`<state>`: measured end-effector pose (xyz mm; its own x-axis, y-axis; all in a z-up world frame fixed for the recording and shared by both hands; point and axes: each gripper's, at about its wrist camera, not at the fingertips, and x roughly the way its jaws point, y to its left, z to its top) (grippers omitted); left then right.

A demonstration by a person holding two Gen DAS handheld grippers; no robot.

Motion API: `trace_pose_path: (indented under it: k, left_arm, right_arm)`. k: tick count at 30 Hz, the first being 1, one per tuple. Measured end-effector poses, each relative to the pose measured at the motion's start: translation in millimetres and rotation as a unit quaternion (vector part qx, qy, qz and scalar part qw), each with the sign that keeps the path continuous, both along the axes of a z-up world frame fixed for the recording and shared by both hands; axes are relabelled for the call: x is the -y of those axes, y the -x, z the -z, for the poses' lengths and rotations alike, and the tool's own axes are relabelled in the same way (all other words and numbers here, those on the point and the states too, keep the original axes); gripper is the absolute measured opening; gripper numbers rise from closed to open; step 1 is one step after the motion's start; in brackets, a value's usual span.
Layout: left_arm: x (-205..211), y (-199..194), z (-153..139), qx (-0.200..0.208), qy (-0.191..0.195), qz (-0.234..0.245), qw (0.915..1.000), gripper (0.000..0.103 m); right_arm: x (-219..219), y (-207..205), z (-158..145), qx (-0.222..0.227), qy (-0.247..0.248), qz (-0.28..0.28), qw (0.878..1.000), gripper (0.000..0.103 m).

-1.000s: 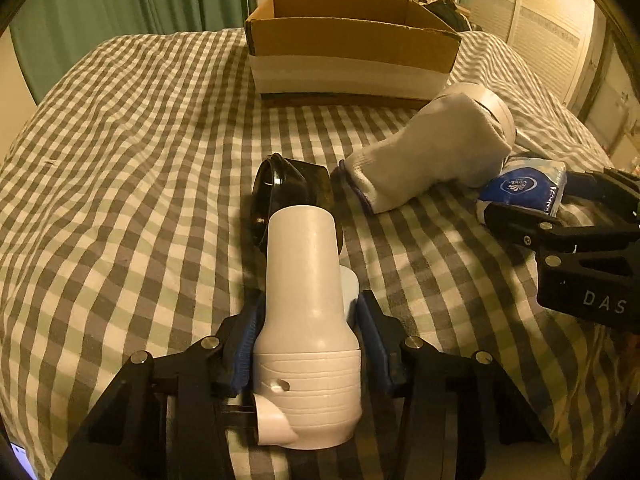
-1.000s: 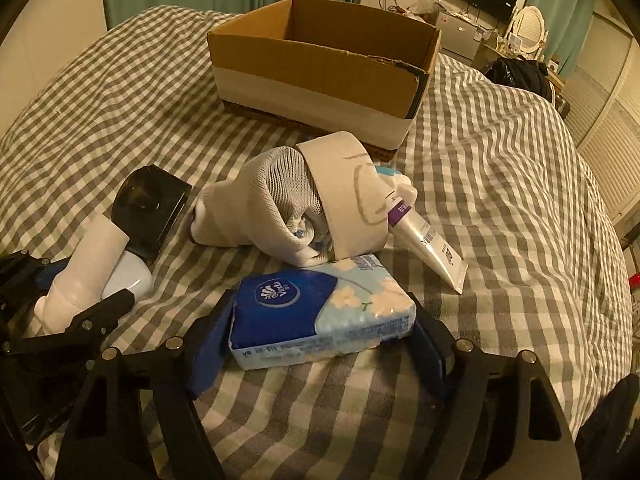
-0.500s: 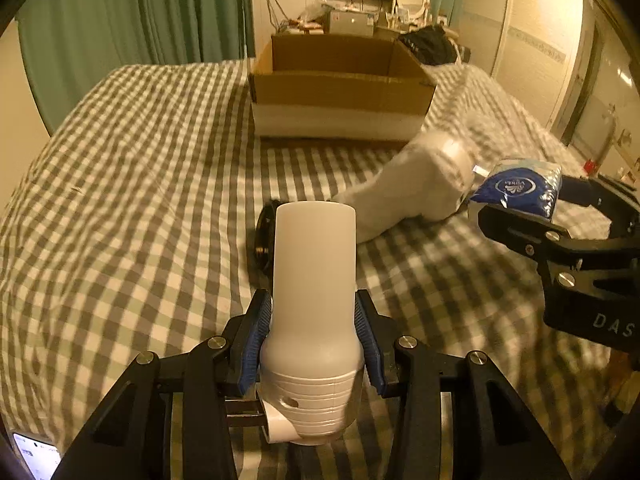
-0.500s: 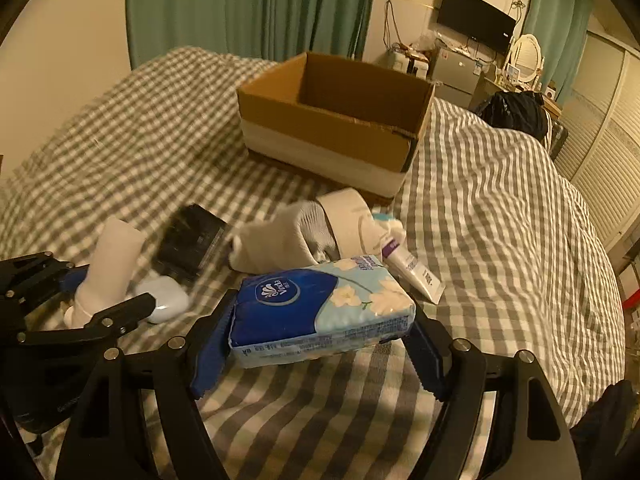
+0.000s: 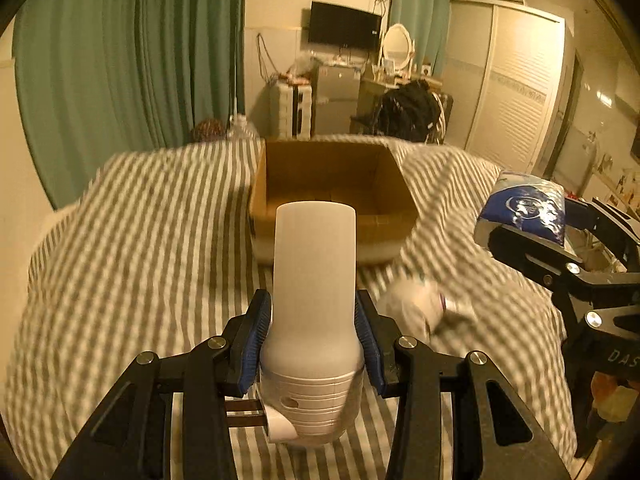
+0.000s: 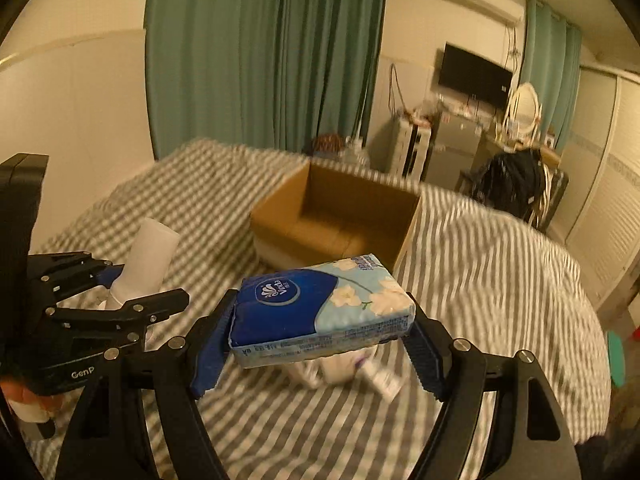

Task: Organize objects
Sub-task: 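Carry the bottle with the left tool while the right tool carries the tissue pack into the box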

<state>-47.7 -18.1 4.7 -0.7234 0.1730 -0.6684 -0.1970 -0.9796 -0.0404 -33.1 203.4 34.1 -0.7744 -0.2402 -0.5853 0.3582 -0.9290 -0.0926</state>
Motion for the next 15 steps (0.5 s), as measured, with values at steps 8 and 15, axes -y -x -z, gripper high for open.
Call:
trace_pose_path:
  k: [8,15]
  left_arm:
    - [-18.4,82.5,-28.9,-0.03,0.026,0.004,0.9992,0.043]
    - [-32.9,157.4,-17.2,-0.017,0.029,0.015,0.9993,0.043]
  right_arm:
    - [-5.1,73.9,-26.8,-0.022,0.017,0.003,1.0,0.077]
    - [-8.4,151.6,-14.3,0.004,0.034,0.012,0.999,0.077]
